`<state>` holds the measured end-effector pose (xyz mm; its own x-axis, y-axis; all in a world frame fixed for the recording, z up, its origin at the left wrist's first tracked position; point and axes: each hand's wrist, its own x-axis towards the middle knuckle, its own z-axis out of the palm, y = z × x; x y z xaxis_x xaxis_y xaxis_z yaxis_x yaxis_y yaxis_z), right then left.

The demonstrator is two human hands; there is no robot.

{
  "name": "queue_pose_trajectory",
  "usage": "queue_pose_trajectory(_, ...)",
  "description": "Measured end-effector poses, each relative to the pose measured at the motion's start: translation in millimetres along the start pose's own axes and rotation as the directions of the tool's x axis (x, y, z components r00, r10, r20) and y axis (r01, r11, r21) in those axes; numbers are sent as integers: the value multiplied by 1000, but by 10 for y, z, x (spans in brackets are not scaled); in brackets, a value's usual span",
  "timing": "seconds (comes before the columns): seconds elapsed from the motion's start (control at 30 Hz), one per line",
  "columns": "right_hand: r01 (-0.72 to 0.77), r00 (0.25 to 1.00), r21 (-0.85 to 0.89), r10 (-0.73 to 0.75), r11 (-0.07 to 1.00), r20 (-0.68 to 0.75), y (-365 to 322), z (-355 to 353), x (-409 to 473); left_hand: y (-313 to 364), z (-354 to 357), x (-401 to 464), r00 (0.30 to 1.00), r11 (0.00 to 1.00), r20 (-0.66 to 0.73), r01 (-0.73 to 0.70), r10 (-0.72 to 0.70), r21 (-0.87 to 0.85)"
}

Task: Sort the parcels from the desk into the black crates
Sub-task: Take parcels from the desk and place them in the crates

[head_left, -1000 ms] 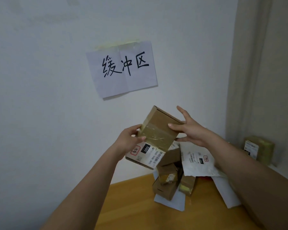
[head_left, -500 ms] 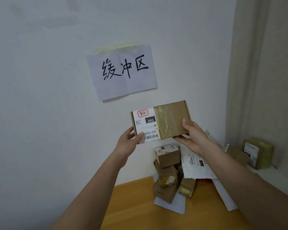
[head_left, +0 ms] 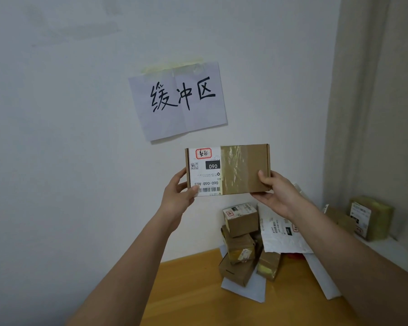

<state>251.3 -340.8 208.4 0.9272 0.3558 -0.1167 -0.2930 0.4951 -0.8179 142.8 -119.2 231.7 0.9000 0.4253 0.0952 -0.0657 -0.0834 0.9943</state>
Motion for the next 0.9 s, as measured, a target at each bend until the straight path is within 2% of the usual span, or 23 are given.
queue_pose_trajectory(0.03, 2, 1000, -46, -3, 999, -2, 3, 11, 6, 6, -11, -5, 1000, 1000, -2, -4, 4, -10)
queue_pose_trajectory(0.1, 14, 999, -260, -25, 966, -40, 12, 17, 27, 19, -36, 0, 1000, 1000, -17, -13, 12, -28)
queue_pose_trajectory(0.17, 43, 992, -507, -99, 861, -84, 15, 6, 40, 36, -62, 11, 999, 999, -39, -39, 38, -36)
queue_pose_trajectory(0.23, 112, 984, -629, -173, 769, -37, 4, 23, 17, 68, -63, 17, 994, 995, -56, -94, 95, 10)
queue_pose_trajectory(0.33, 244, 967, -709, -220, 661, 128, -11, 105, -45, 99, -15, -12, 989, 954, 20, -147, 146, 261)
queue_pose_trajectory(0.43, 317, 947, -798, -125, 513, 296, 42, 230, -103, 71, 48, -48, 959, 827, 213, -272, 188, 492)
queue_pose_trajectory(0.5, 336, 931, -835, -20, 436, 364, 99, 300, -116, 76, 89, -64, 926, 751, 326, -352, 191, 559)
queue_pose_trajectory(0.57, 342, 917, -842, 49, 417, 397, 154, 348, -129, 83, 127, -77, 895, 698, 404, -412, 188, 586)
queue_pose_trajectory(0.67, 356, 920, -859, 25, 367, 392, 214, 365, -130, 83, 136, -100, 907, 672, 360, -407, 218, 618)
queue_pose_trajectory(0.73, 332, 938, -850, -43, 410, 345, 245, 347, -114, 75, 71, -107, 928, 658, 253, -373, 274, 655)
queue_pose_trajectory(0.8, 271, 962, -795, -121, 543, 246, 264, 304, -78, 56, -20, -114, 944, 661, 164, -318, 286, 679)
queue_pose_trajectory(0.9, 199, 977, -617, -204, 761, 63, 273, 236, -24, -29, -153, -140, 984, 753, 2, -136, 176, 644)
